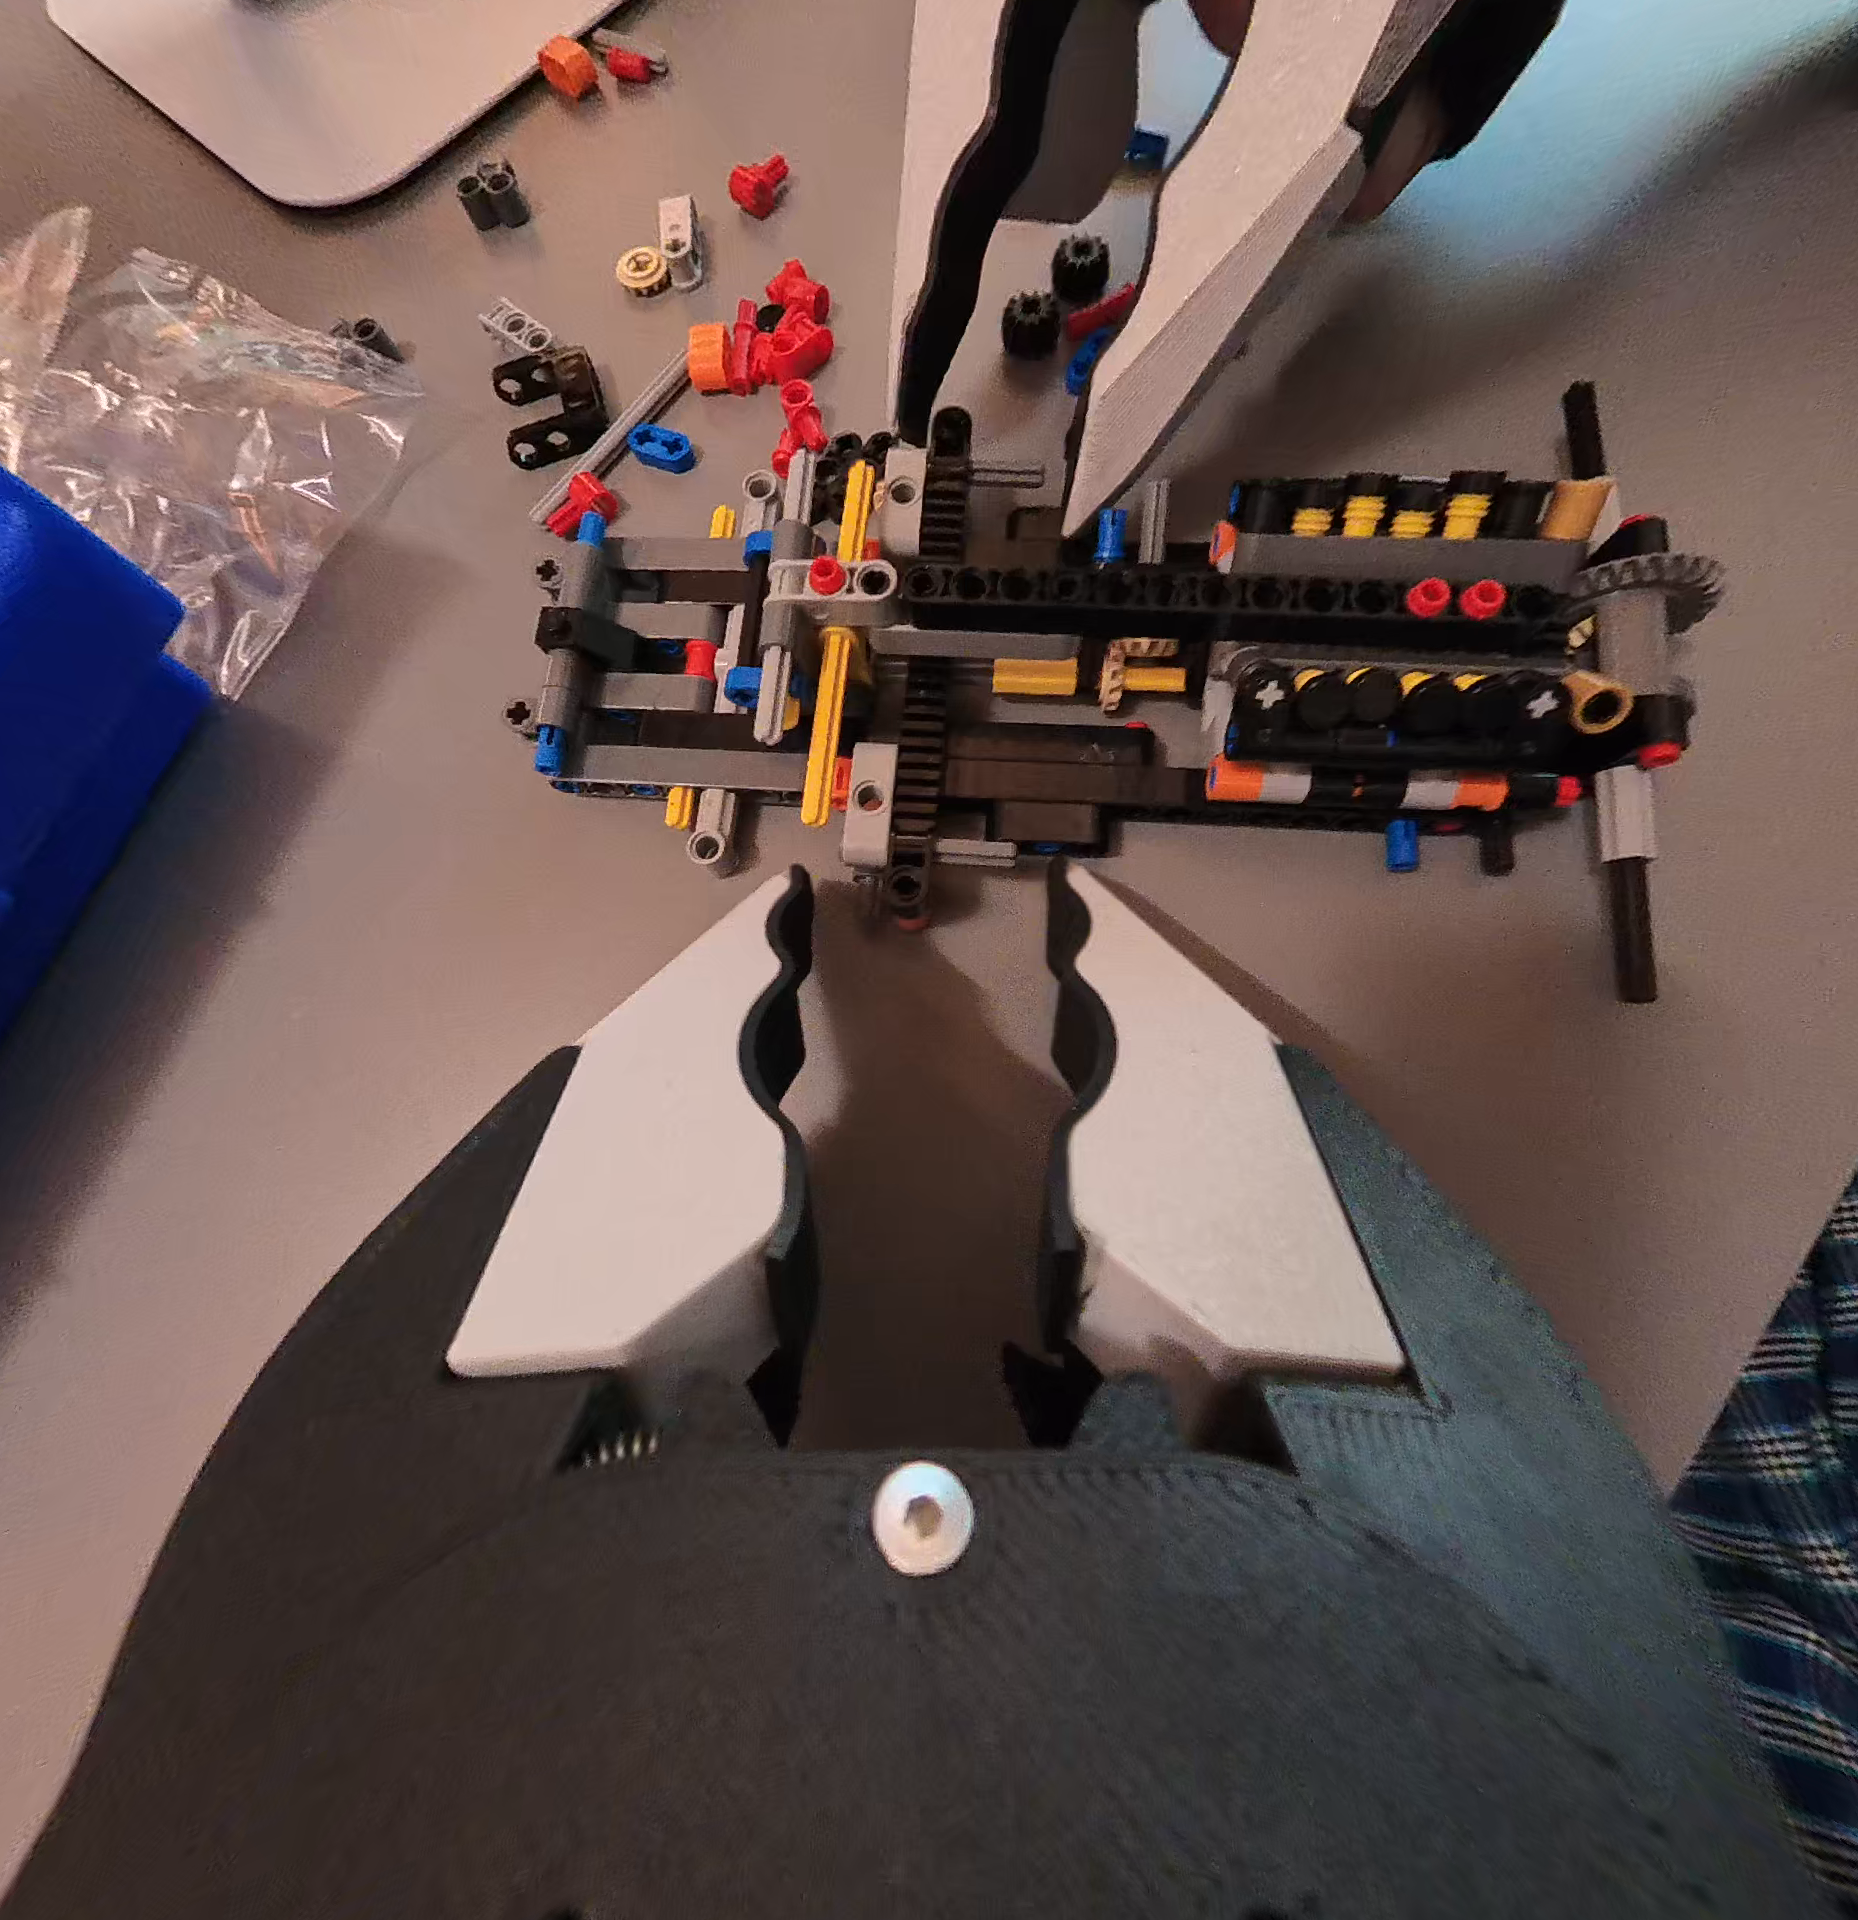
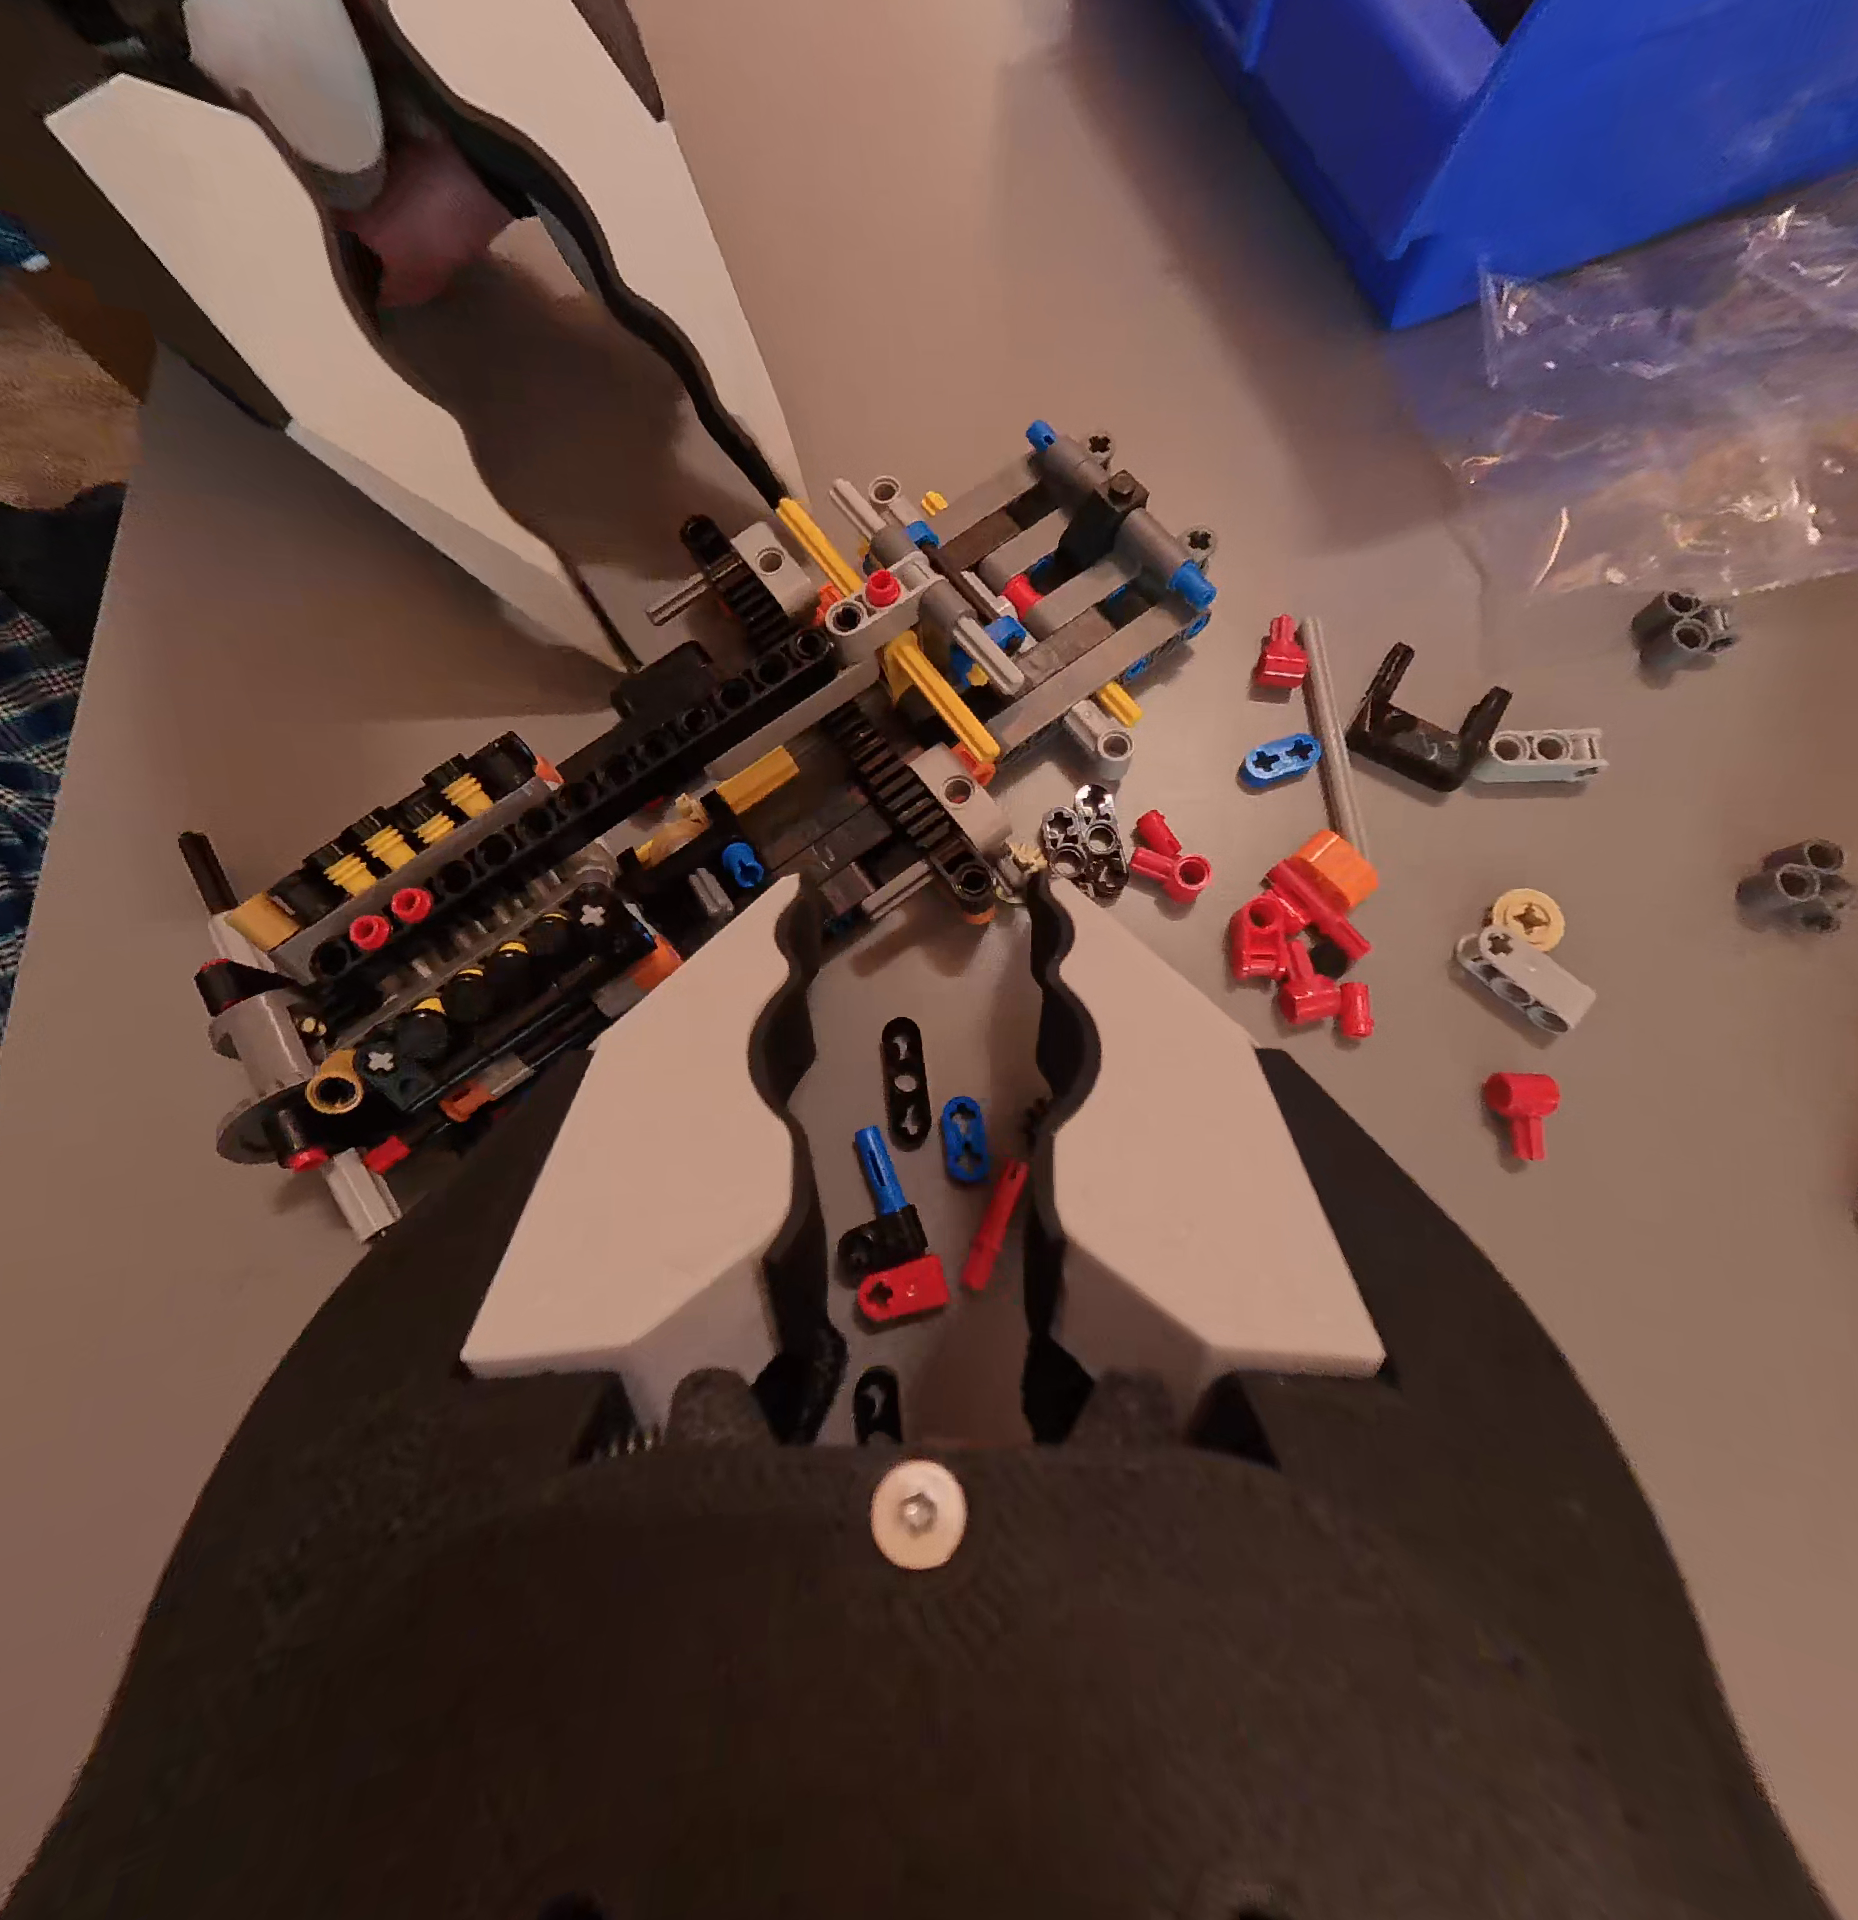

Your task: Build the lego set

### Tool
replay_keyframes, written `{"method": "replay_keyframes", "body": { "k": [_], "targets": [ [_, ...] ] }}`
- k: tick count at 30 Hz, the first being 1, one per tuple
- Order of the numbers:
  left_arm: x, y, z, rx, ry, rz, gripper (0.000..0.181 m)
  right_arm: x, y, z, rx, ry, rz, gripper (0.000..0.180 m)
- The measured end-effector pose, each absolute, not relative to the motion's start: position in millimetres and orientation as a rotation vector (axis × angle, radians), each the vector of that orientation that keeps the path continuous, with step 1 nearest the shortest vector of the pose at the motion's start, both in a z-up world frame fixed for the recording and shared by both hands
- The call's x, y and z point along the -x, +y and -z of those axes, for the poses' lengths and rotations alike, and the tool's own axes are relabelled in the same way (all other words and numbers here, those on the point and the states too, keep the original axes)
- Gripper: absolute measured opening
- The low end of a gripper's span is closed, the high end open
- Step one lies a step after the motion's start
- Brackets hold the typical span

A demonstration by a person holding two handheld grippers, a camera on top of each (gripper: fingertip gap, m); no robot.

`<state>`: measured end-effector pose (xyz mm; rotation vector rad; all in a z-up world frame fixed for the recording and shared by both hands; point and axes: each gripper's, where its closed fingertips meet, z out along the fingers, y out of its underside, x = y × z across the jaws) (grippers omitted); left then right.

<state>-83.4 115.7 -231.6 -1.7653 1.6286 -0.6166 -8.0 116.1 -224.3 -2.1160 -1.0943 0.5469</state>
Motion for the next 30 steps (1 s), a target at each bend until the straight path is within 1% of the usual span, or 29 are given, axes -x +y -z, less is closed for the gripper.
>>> {"method": "replay_keyframes", "body": {
  "k": [1,4,6,8,9,13,15,19,24,30],
  "targets": [
    [82.8,114.5,231.2,1.777,1.624,0.637,0.046,7.8,115.6,224.9,2.121,-1.096,-0.554,0.039],
    [81.2,114.1,232.6,1.790,1.625,0.636,0.043,9.1,114.3,226.6,2.157,-1.070,-0.608,0.043],
    [79.7,113.5,234.1,1.794,1.633,0.625,0.036,10.2,114.4,226.7,2.159,-1.067,-0.612,0.042],
    [78.9,114.2,234.3,1.798,1.628,0.622,0.035,10.3,115.0,226.4,2.157,-1.074,-0.603,0.042],
    [78.9,114.6,234.3,1.799,1.627,0.619,0.032,10.2,116.1,225.8,2.153,-1.073,-0.596,0.039],
    [79.1,115.4,234.1,1.802,1.622,0.617,0.031,10.1,119.1,224.8,2.145,-1.076,-0.566,0.034],
    [77.6,115.1,232.1,1.789,1.615,0.622,0.031,12.1,119.5,221.9,2.125,-1.083,-0.556,0.029],
    [80.0,114.2,234.1,1.798,1.621,0.603,0.031,15.7,118.9,220.4,2.120,-1.094,-0.531,0.031],
    [84.2,116.7,232.2,1.793,1.605,0.602,0.030,19.0,120.7,216.8,2.114,-1.088,-0.519,0.029],
    [89.9,119.5,225.9,1.772,1.618,0.574,0.030,25.2,119.8,209.4,2.095,-1.078,-0.522,0.031]
  ]
}}
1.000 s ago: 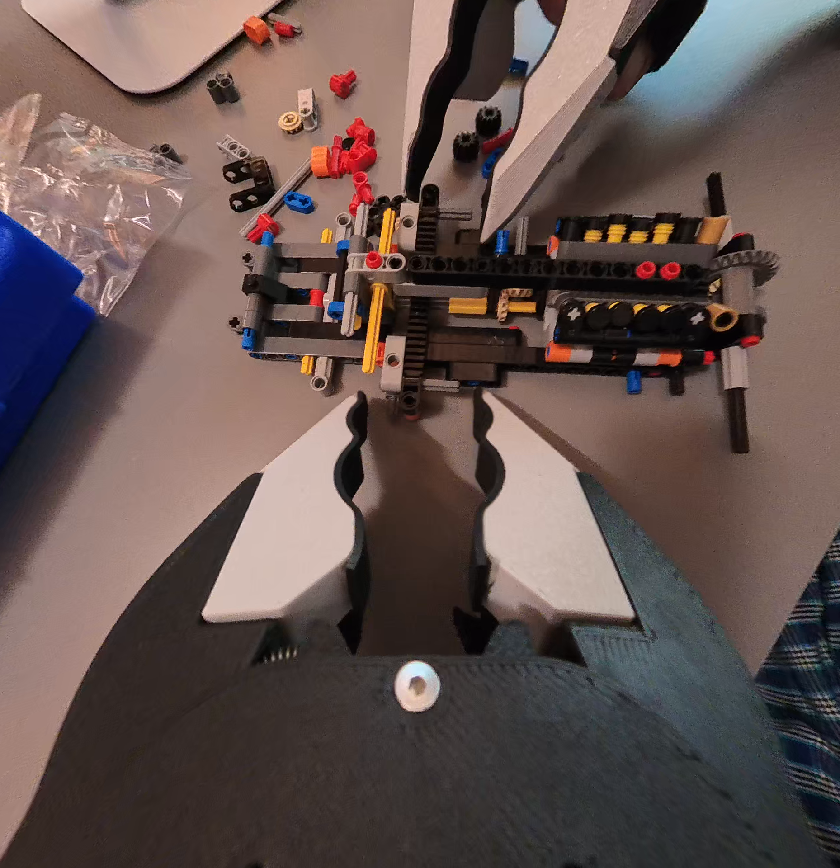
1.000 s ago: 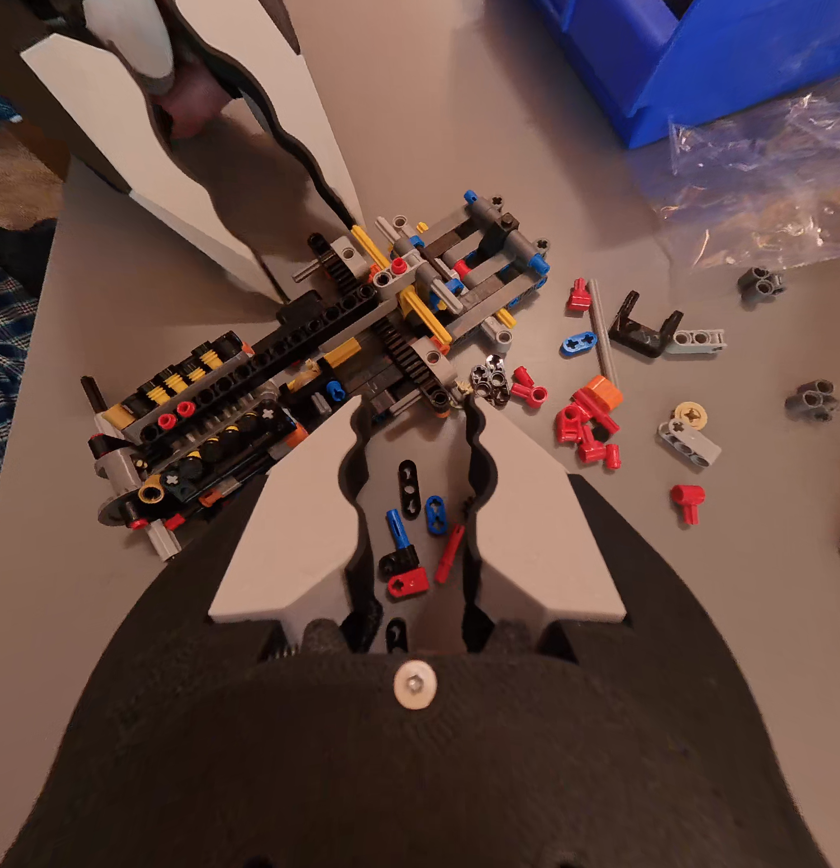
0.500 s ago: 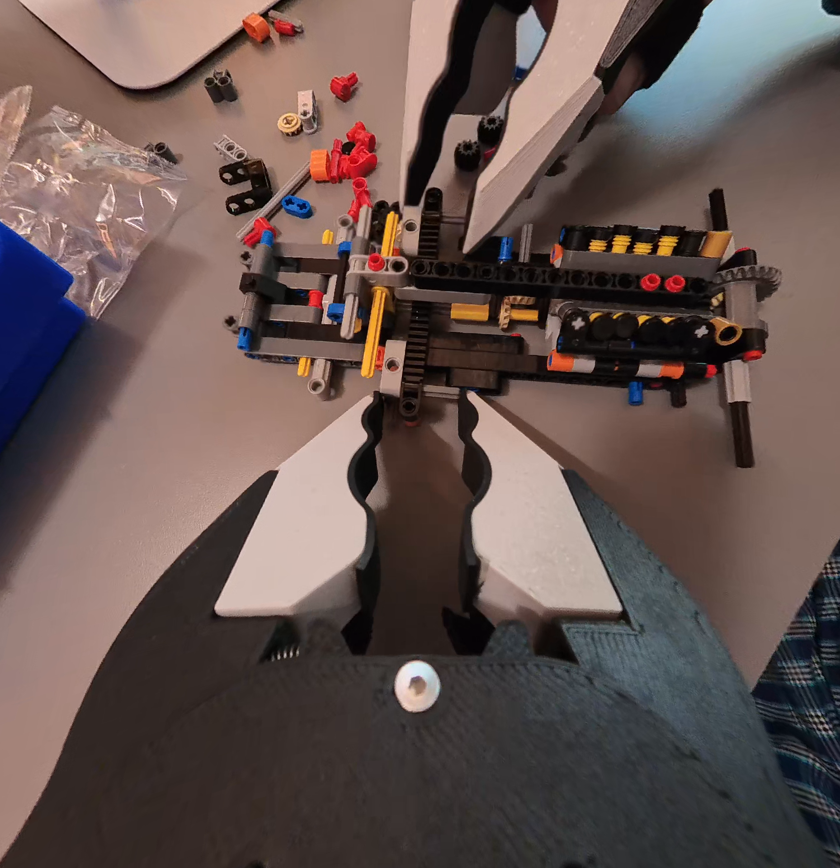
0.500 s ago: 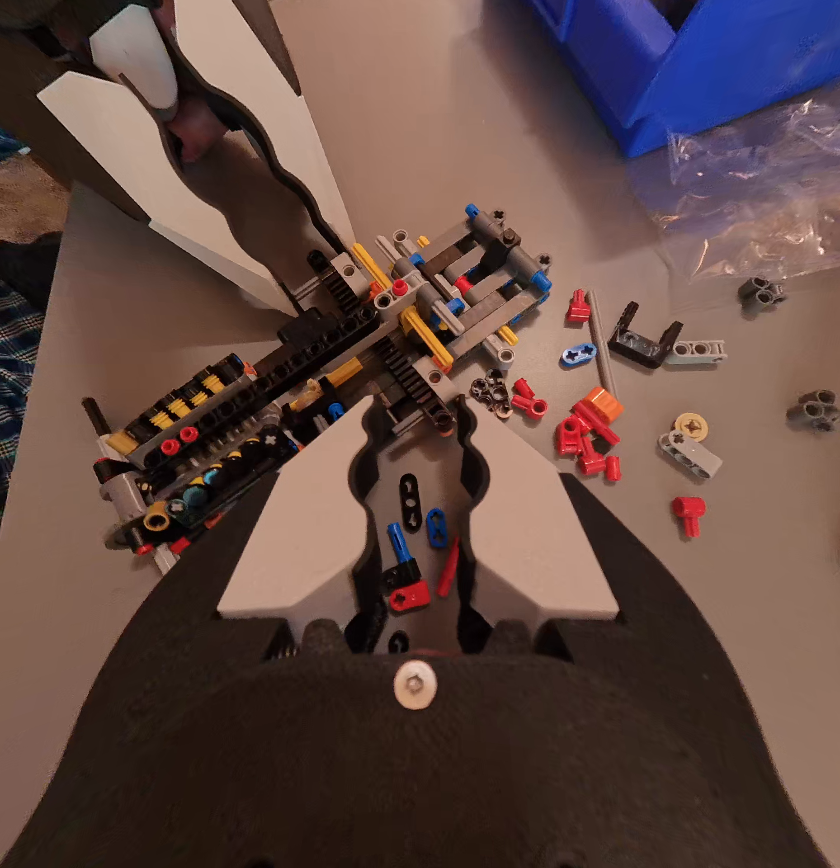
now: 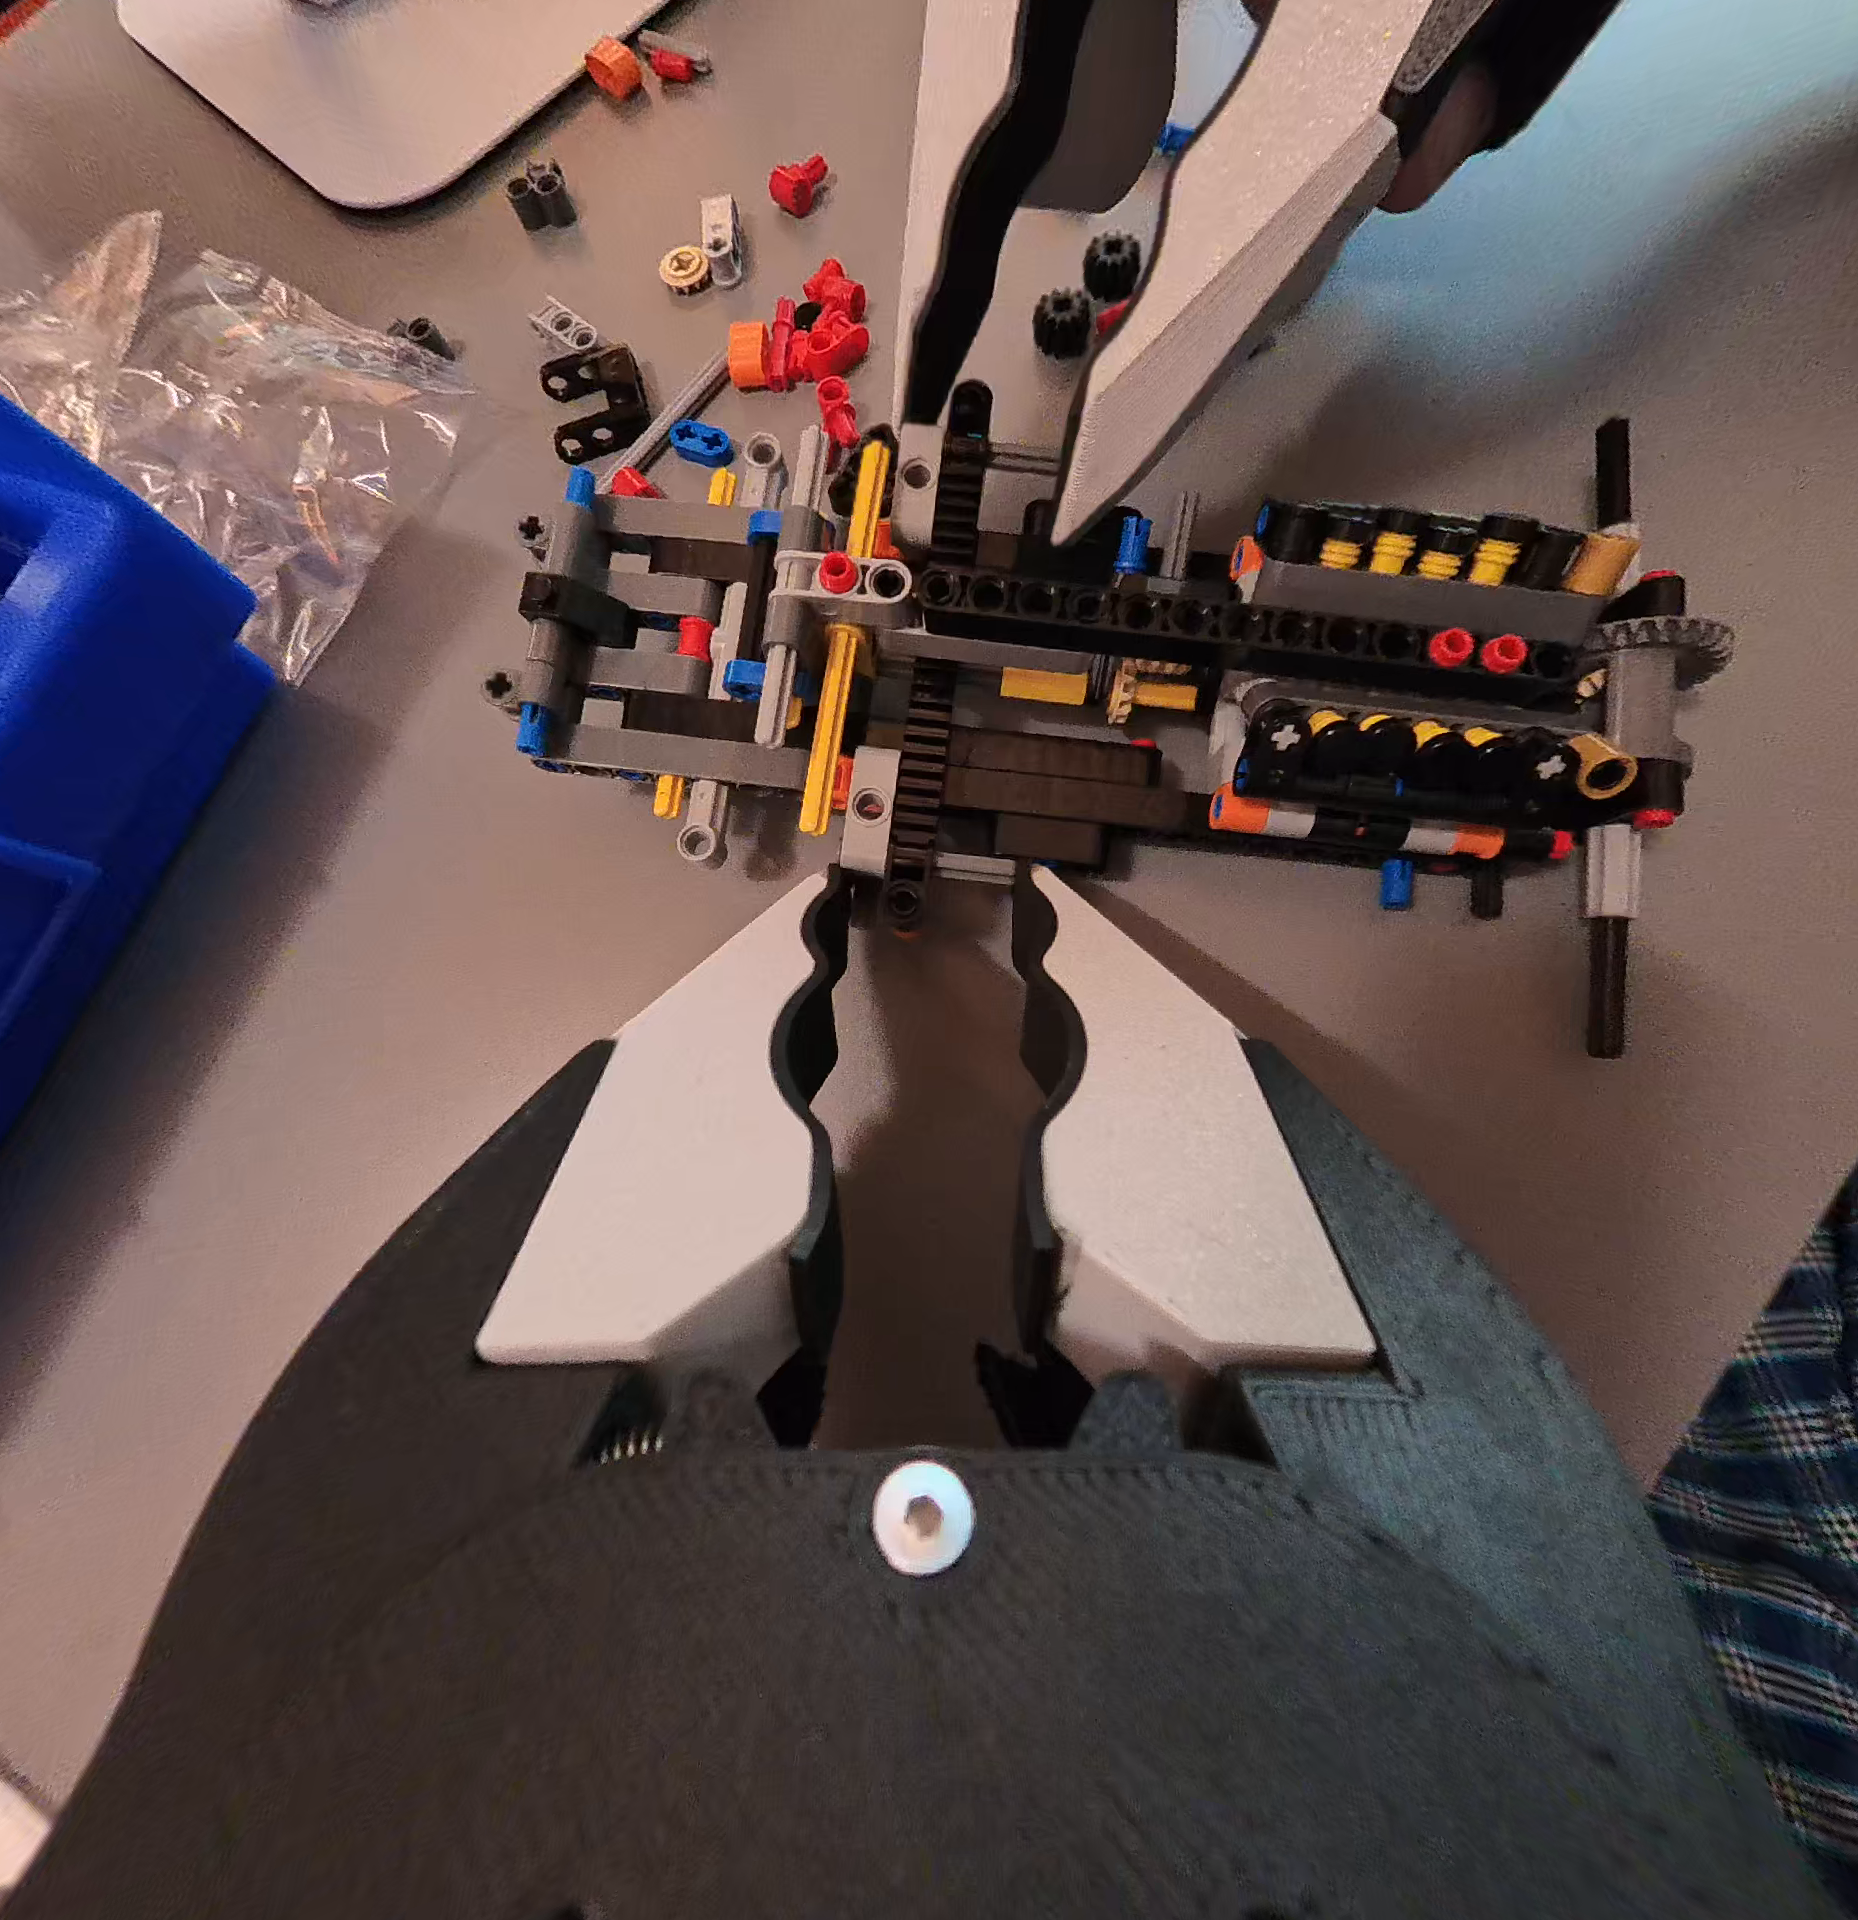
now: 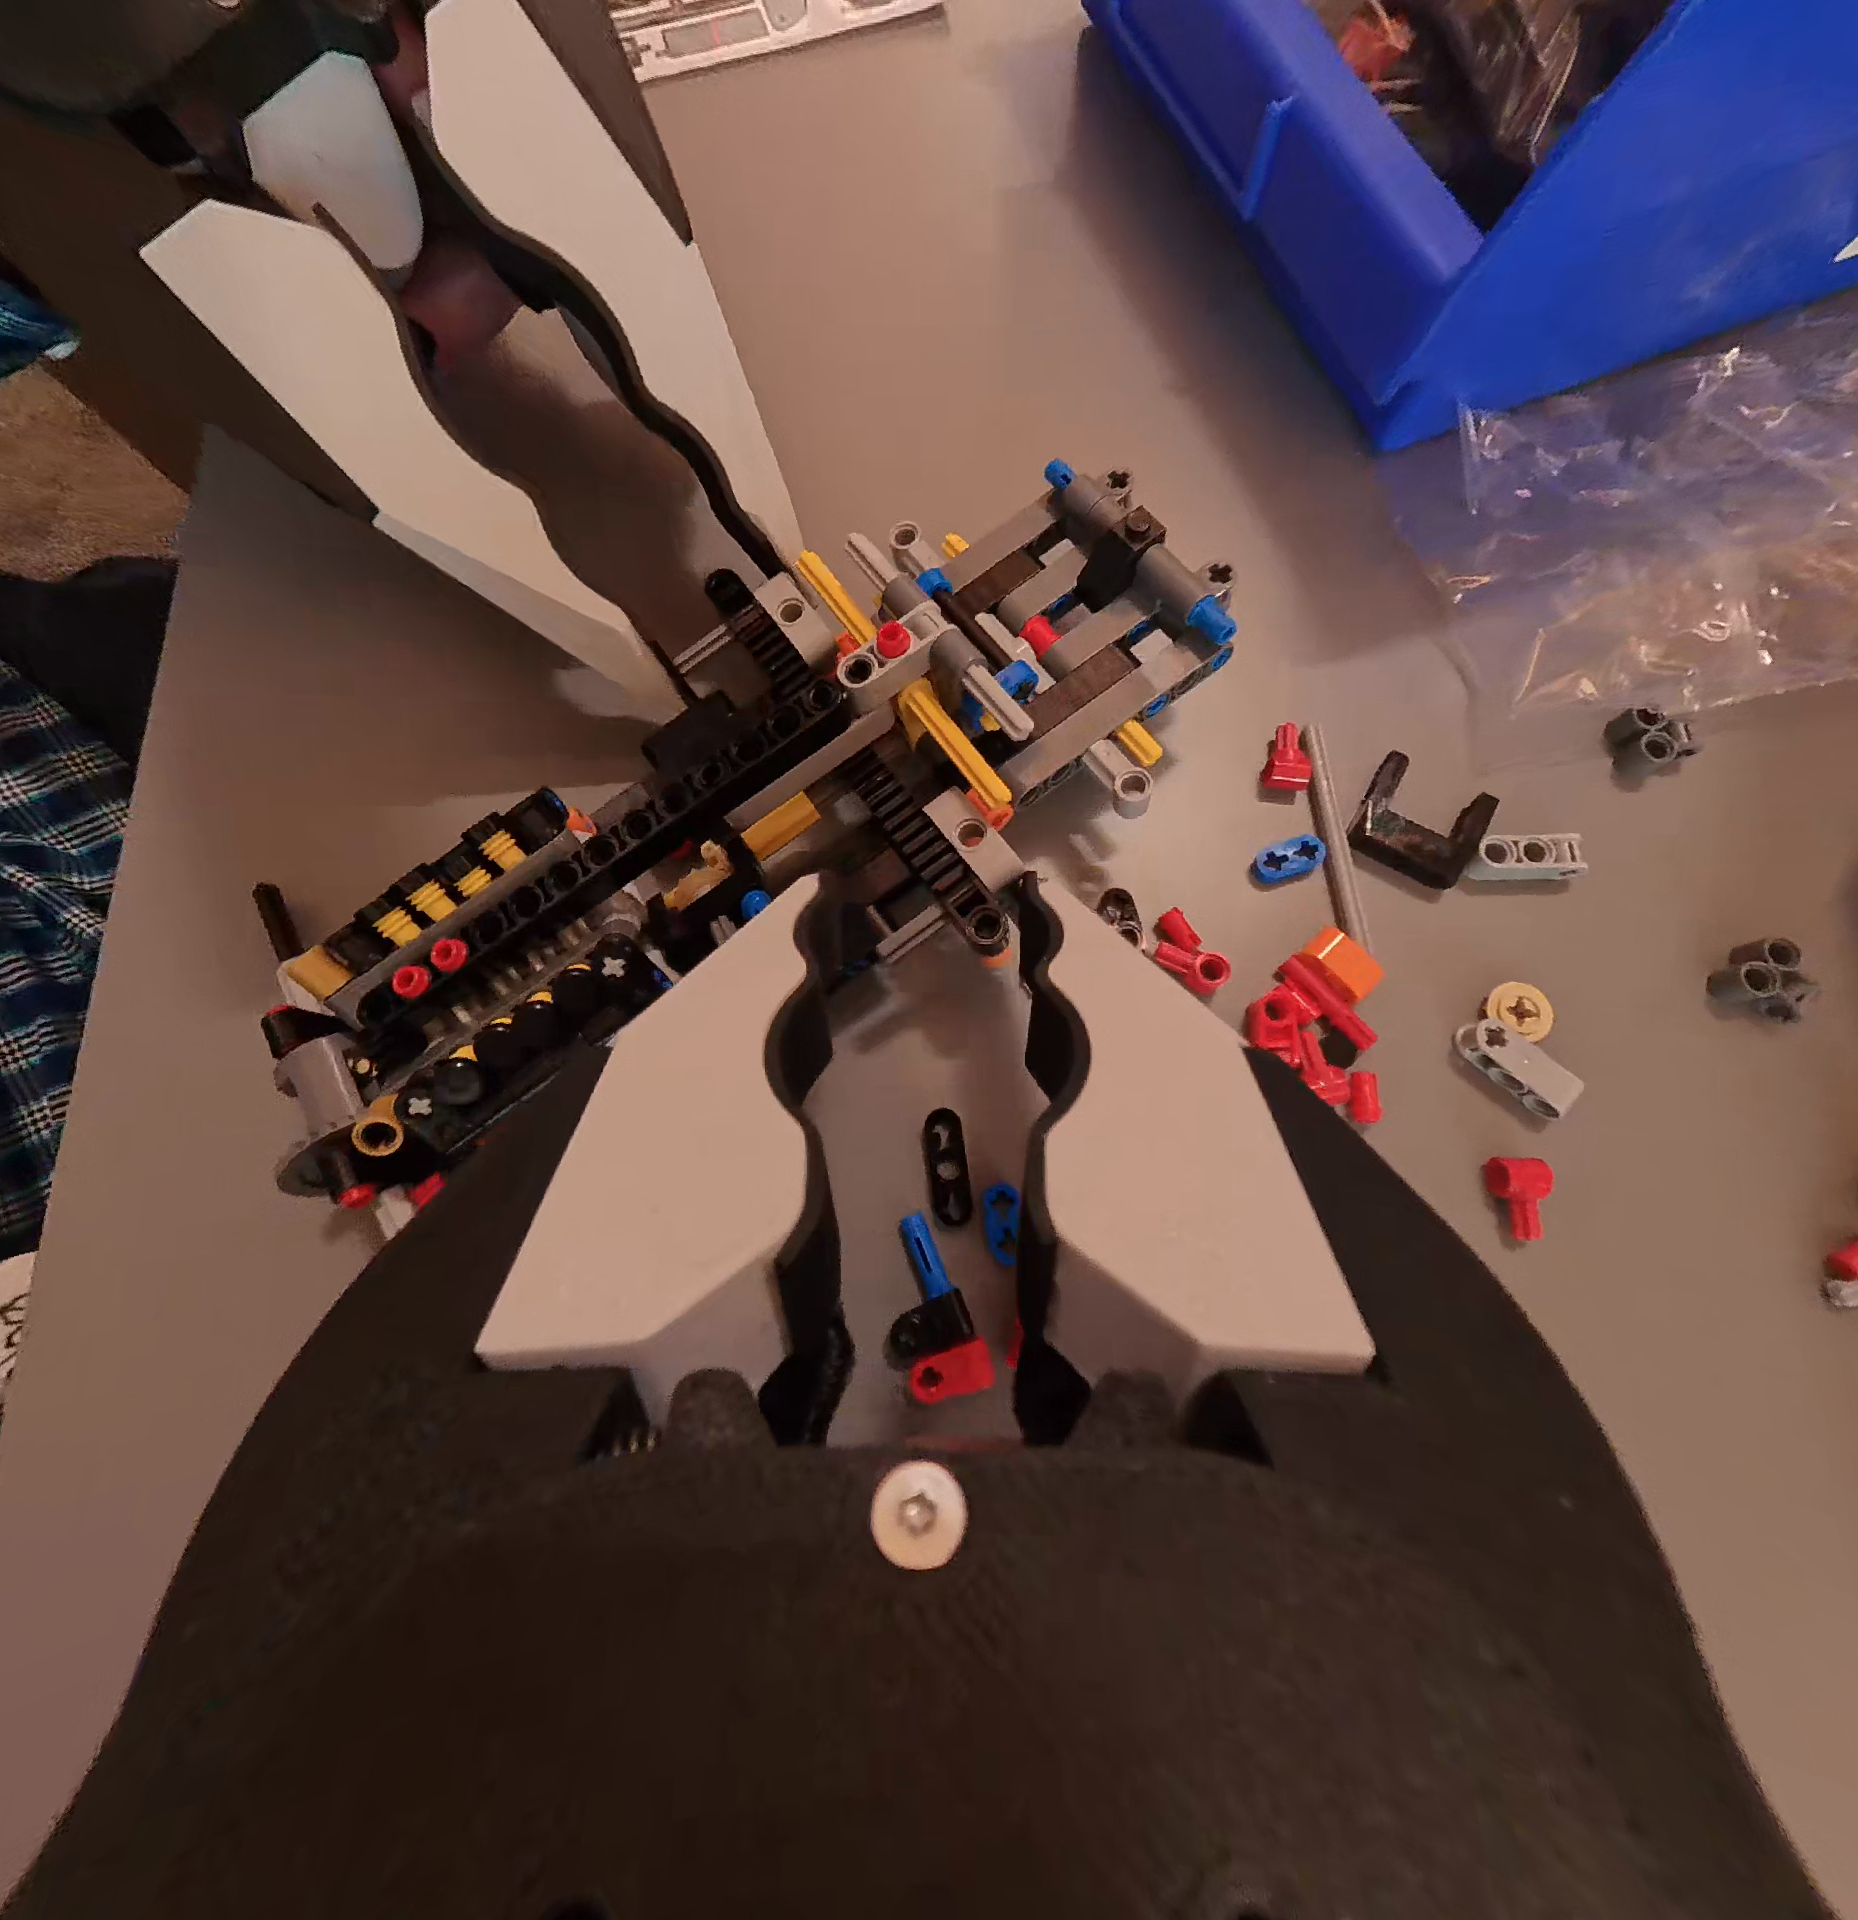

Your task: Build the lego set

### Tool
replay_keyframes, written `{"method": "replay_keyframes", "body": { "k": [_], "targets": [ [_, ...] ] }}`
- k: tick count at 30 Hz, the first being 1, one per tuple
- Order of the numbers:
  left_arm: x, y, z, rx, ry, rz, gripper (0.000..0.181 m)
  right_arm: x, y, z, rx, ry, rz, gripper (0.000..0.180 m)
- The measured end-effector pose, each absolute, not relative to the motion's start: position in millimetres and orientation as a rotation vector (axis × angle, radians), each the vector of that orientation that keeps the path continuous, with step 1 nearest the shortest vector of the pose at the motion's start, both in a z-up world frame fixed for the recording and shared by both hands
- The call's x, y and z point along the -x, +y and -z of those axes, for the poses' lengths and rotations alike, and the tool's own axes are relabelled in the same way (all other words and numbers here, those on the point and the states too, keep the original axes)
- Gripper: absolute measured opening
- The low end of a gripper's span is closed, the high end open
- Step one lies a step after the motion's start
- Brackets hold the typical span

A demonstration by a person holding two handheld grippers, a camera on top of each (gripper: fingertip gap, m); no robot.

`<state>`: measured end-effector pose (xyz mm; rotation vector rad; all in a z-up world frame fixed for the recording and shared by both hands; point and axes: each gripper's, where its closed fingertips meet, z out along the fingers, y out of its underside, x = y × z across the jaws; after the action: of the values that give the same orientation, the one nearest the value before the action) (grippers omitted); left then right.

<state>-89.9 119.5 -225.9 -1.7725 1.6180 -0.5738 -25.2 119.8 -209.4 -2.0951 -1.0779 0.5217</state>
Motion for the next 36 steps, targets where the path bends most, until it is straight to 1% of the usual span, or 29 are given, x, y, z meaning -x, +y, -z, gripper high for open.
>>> {"method": "replay_keyframes", "body": {
  "k": [16,36],
  "targets": [
    [121.8,132.1,224.8,1.761,1.776,0.541,0.030,55.5,125.4,220.5,2.149,-1.064,-0.522,0.034],
    [119.2,144.6,234.9,1.641,1.947,0.727,0.031,54.2,120.5,224.1,2.185,-1.085,-0.501,0.038]
  ]
}}
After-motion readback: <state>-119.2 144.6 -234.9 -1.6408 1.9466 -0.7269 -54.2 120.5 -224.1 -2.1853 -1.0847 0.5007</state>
